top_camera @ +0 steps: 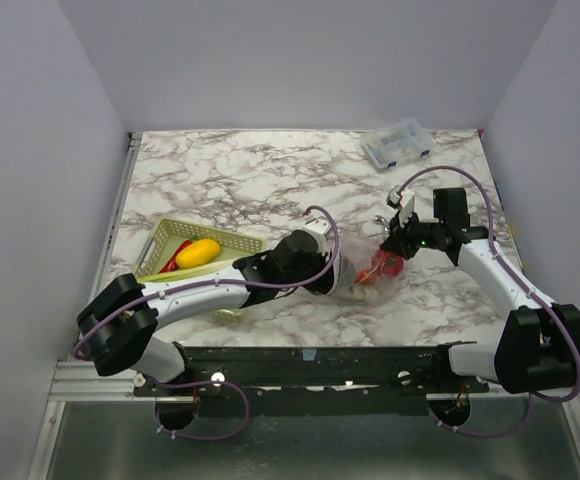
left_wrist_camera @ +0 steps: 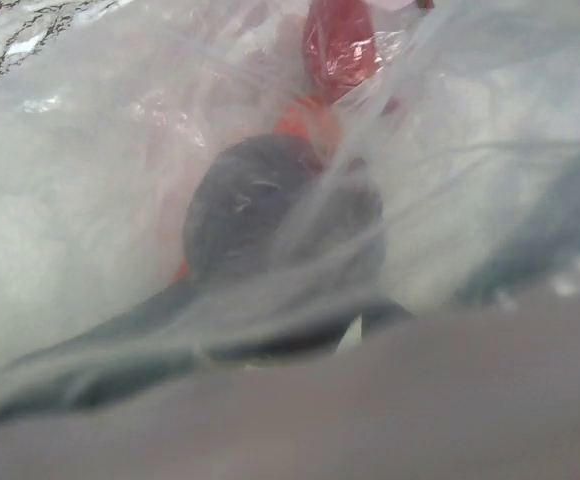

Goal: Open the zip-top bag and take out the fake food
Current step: Pick up the fake fruit from the zipper food storage bag.

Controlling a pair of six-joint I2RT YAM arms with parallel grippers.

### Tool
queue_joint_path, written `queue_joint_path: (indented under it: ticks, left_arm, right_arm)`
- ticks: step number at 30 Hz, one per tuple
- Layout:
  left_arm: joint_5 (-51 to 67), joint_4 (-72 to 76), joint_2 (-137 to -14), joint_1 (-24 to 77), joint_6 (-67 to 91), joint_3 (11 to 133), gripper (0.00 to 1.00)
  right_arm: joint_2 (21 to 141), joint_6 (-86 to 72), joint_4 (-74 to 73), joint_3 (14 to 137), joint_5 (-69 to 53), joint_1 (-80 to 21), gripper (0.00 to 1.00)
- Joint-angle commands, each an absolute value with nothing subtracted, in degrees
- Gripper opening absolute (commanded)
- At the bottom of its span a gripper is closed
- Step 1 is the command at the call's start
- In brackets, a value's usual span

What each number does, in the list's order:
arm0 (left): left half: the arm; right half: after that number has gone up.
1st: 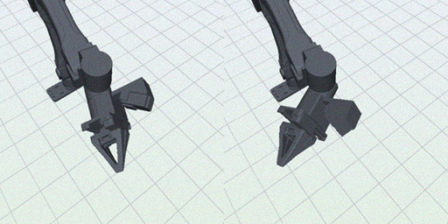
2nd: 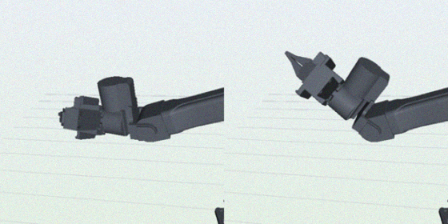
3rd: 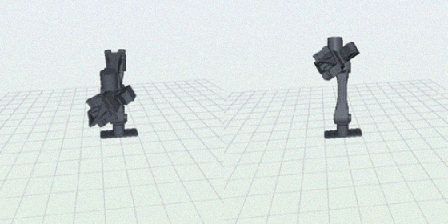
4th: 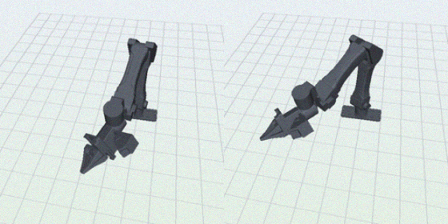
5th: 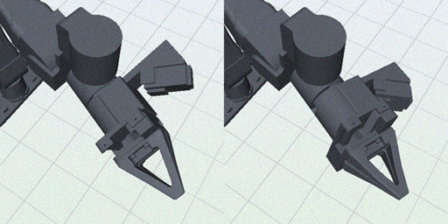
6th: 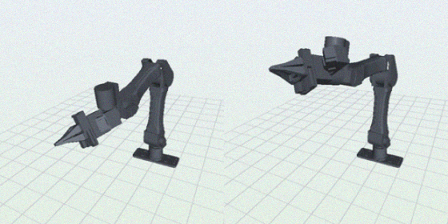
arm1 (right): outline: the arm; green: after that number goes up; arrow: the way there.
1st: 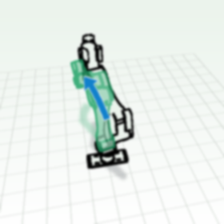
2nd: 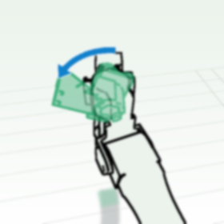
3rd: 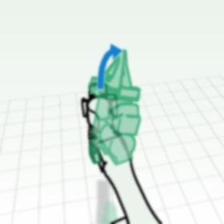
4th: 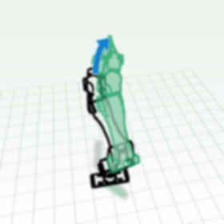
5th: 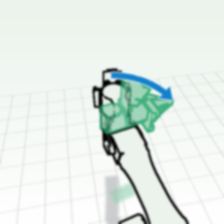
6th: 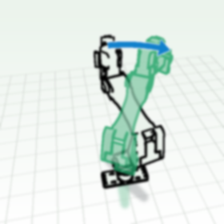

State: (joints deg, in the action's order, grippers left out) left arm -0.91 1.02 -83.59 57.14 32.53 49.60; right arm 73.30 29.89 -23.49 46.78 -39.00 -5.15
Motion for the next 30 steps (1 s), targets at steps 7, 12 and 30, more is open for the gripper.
queue_joint_path:
  ticks: [7,12,30]
  left_arm:
    - [-0.8,-1.5,-73.5,57.6,31.6,45.6,0.01]
    - [-1.2,-3.3,-69.6,57.5,31.4,44.0,0.01]
    - [-3.5,-11.7,-55.7,56.4,30.7,40.8,0.01]
  right_arm:
    - [73.3,30.3,-22.4,46.2,-37.3,-4.7,0.00]
    - [73.5,30.6,-22.5,46.2,-37.4,-4.7,0.00]
    - [74.6,31.2,-22.7,46.2,-37.0,-4.7,0.00]
